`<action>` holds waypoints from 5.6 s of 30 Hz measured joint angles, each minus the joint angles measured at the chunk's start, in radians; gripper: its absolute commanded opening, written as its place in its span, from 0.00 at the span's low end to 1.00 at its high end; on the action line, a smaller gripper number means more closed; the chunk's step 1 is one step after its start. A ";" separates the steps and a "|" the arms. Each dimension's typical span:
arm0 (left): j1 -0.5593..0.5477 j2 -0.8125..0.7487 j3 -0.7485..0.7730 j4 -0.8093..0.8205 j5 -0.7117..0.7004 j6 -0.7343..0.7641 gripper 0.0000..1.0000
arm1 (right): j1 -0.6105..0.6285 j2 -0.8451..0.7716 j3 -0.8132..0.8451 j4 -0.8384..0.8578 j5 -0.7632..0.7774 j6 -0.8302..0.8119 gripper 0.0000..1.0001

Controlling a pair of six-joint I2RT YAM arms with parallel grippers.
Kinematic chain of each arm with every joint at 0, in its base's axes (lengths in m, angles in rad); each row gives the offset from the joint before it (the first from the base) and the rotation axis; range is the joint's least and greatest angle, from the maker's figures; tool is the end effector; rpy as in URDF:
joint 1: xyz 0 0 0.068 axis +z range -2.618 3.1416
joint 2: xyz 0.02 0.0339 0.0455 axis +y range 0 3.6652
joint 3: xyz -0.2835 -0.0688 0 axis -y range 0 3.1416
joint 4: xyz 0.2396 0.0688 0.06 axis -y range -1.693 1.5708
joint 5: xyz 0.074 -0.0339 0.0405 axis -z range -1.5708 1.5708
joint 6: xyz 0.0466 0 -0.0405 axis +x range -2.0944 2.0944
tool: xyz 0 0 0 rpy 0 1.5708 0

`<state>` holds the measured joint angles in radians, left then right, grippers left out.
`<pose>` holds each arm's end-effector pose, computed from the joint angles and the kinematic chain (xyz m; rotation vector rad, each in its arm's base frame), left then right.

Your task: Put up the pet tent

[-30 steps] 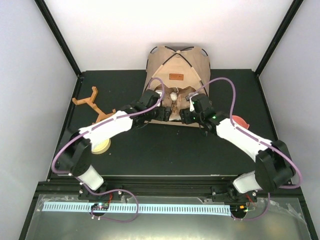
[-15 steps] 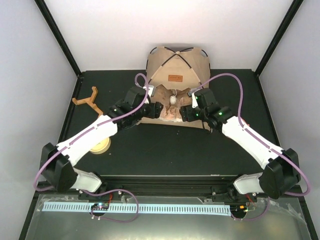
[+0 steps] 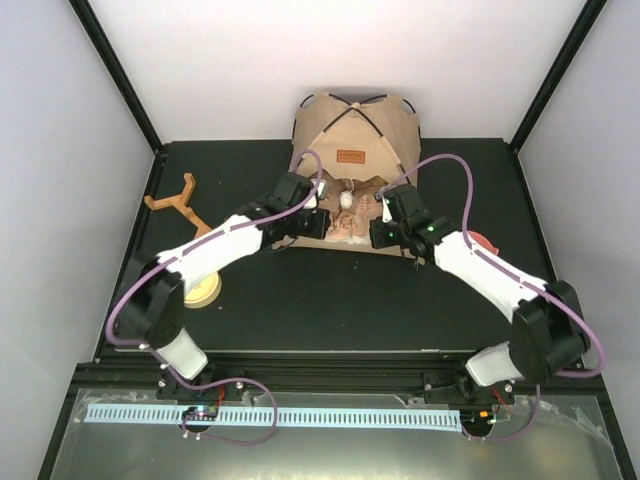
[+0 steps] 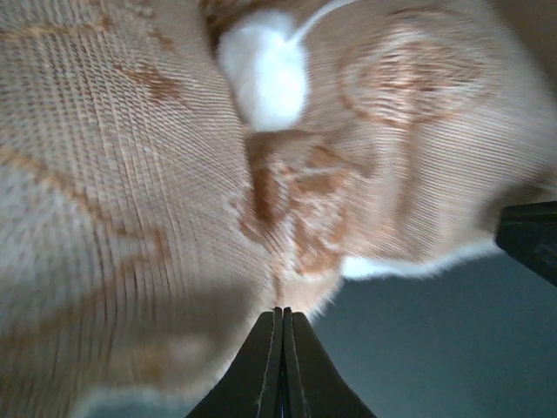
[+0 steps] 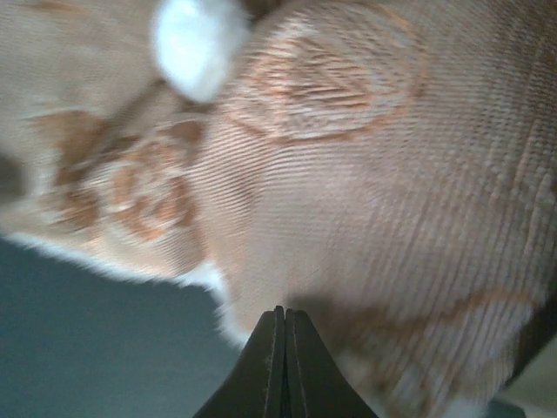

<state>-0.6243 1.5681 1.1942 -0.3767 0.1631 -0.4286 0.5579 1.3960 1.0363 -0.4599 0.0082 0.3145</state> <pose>0.2811 -0.2119 0.2835 0.3219 2.3990 -0.6994 0.2533 0.1576 0.2764 -0.2909 2.4108 0.3955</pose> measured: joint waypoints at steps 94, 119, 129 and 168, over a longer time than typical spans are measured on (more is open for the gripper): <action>0.297 -0.639 -0.433 -0.207 -0.237 -0.047 0.91 | -0.005 -0.063 -0.084 0.278 -0.348 0.216 0.68; 0.546 0.259 0.142 -0.237 -0.238 -0.005 0.73 | -0.009 -0.663 -0.298 0.038 -0.340 0.109 0.80; 0.573 0.378 0.201 -0.328 -0.216 0.011 0.35 | -0.009 -0.702 -0.298 0.003 -0.332 0.105 0.80; -0.385 -0.593 -0.424 -0.191 -0.326 -0.834 0.02 | -0.009 -0.715 -0.315 -0.011 -0.304 0.091 0.80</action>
<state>-1.0092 0.9752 0.7704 -0.5678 -0.1627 -1.2629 0.5491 0.6807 0.7212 -0.4713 -0.2958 0.4053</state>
